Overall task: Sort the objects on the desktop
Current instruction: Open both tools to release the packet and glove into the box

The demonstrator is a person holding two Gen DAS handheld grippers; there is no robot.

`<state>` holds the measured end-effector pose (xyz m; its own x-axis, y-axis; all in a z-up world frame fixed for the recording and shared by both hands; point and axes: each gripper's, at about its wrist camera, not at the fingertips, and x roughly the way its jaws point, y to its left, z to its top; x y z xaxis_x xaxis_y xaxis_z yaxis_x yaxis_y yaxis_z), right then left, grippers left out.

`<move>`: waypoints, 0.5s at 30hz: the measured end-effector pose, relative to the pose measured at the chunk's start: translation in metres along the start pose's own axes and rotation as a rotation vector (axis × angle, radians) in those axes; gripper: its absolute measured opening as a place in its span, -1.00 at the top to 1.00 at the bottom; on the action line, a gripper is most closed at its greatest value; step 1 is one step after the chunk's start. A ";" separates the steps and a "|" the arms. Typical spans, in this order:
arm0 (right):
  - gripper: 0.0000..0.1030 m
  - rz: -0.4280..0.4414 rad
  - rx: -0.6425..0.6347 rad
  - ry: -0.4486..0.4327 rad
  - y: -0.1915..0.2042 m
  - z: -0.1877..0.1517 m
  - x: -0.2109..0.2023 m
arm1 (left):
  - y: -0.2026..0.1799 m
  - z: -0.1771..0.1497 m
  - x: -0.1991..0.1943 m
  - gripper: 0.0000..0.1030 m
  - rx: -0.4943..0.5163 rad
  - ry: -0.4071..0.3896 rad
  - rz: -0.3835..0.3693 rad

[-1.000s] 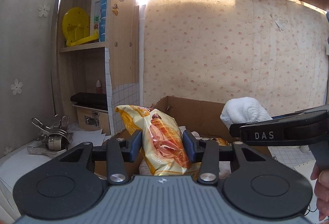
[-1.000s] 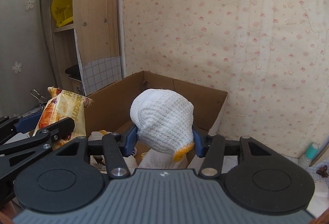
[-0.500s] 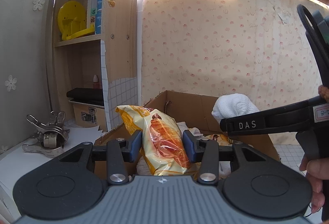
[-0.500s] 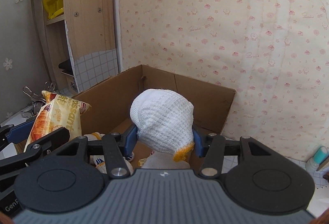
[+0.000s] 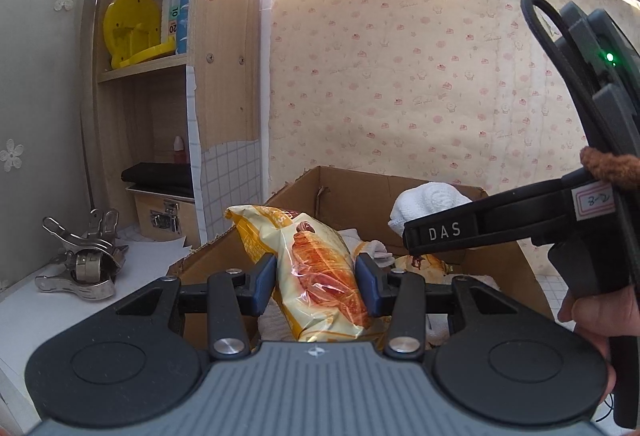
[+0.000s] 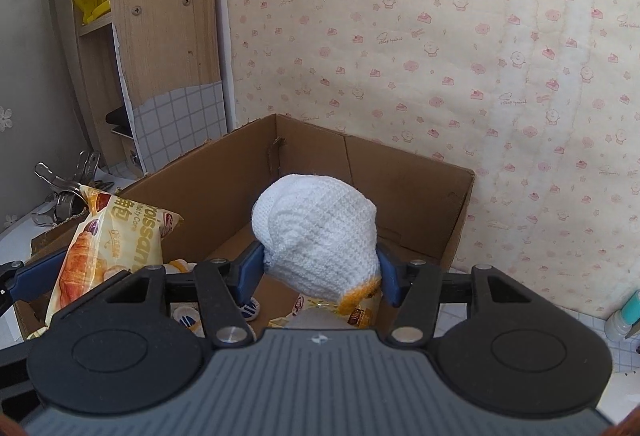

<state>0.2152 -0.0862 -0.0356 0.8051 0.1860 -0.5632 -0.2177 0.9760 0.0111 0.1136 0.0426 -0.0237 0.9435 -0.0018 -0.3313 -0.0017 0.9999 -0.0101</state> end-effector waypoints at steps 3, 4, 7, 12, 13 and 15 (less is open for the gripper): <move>-0.14 0.005 0.001 0.003 0.001 0.001 0.002 | -0.001 0.001 0.001 0.11 0.000 0.001 0.002; -0.14 0.005 0.000 0.004 0.002 0.002 0.002 | -0.001 0.001 0.001 0.11 -0.001 0.002 0.001; -0.28 0.000 0.005 -0.005 0.001 0.002 0.001 | 0.000 0.000 0.001 0.11 -0.004 0.004 0.004; -0.43 0.008 0.020 -0.032 -0.003 0.005 -0.008 | 0.001 0.002 0.000 0.11 -0.005 -0.004 0.020; -0.43 0.004 0.021 -0.041 -0.004 0.005 -0.010 | 0.001 0.003 0.000 0.11 -0.007 -0.007 0.019; -0.43 0.002 0.020 -0.049 -0.004 0.006 -0.014 | 0.001 0.005 -0.001 0.11 -0.005 -0.013 0.023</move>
<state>0.2077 -0.0924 -0.0228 0.8309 0.1931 -0.5218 -0.2088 0.9775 0.0292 0.1142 0.0436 -0.0184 0.9473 0.0217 -0.3195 -0.0253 0.9997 -0.0071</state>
